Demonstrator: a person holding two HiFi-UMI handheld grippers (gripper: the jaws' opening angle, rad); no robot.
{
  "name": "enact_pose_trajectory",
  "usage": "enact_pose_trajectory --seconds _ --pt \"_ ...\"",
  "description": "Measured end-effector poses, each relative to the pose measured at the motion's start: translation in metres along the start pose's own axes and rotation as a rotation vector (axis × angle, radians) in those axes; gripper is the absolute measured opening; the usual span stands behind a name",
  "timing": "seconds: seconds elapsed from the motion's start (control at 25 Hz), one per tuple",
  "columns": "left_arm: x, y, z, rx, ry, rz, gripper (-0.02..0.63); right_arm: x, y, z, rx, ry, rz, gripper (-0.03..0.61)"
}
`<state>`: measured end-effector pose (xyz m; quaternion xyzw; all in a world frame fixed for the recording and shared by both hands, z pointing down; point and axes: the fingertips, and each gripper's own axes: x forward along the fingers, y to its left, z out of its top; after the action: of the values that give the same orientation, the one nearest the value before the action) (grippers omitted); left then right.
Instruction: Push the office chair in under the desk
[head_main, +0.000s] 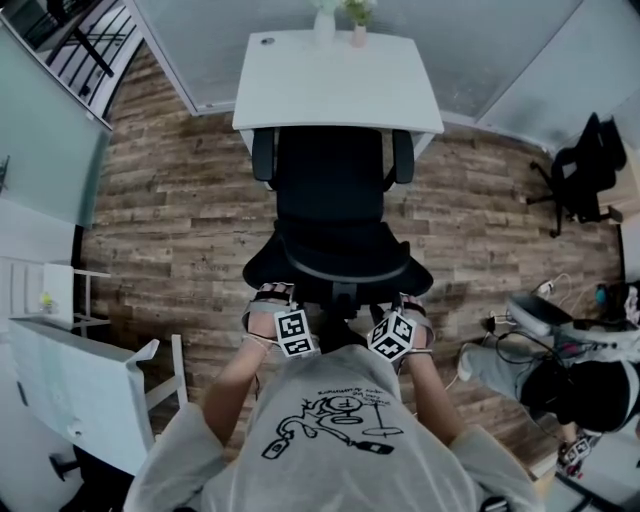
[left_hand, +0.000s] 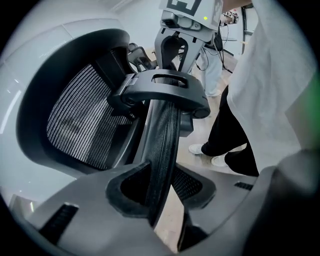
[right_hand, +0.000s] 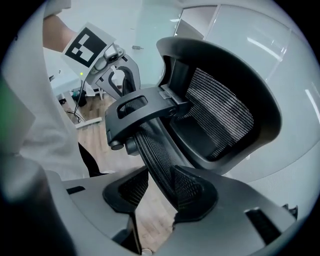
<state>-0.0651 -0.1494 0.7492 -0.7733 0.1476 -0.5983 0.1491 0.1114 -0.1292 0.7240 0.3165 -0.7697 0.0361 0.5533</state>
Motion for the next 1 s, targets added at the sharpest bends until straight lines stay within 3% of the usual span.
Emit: enact_pose_trajectory --seconds 1.0 --pt "0.041 0.081 0.023 -0.053 0.041 -0.034 0.132 0.033 -0.093 0.017 -0.05 -0.038 0.039 0.17"
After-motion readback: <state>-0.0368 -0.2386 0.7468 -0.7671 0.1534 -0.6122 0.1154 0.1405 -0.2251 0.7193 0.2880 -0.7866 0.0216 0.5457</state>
